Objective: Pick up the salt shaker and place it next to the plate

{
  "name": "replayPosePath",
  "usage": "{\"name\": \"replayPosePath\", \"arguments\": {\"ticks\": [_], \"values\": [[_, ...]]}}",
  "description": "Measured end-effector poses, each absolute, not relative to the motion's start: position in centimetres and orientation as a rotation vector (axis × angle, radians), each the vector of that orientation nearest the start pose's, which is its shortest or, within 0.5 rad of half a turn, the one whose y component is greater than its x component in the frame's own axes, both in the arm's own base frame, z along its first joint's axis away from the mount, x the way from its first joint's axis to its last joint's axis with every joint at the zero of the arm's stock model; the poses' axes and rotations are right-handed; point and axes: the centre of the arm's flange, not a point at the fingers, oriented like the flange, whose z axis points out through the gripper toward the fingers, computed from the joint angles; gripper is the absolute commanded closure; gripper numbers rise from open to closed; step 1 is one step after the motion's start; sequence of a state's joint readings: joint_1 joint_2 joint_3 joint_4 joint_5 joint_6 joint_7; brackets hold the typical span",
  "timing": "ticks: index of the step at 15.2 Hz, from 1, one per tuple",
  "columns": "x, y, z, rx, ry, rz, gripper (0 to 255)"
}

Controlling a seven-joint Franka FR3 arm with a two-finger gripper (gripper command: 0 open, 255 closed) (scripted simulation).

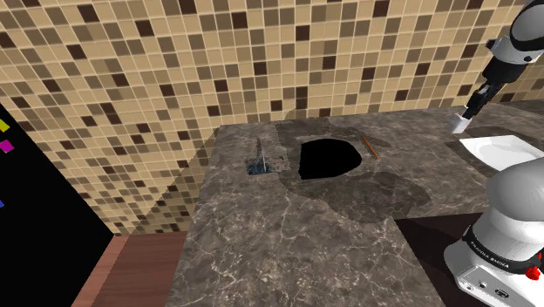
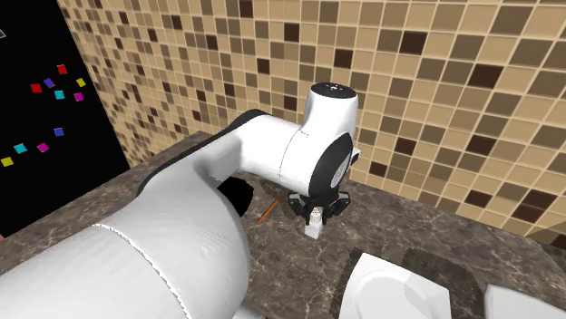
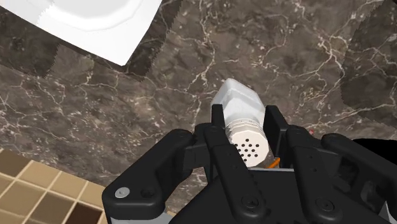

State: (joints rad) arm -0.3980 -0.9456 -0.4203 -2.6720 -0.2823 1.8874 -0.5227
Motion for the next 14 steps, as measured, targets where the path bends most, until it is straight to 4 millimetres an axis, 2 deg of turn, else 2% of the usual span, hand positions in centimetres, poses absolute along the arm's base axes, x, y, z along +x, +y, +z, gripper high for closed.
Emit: {"name": "replayPosePath", "arguments": {"ticks": [14], "values": [[18.9, -24.0, 41.5, -3.148, 0.125, -0.221, 255]]}}
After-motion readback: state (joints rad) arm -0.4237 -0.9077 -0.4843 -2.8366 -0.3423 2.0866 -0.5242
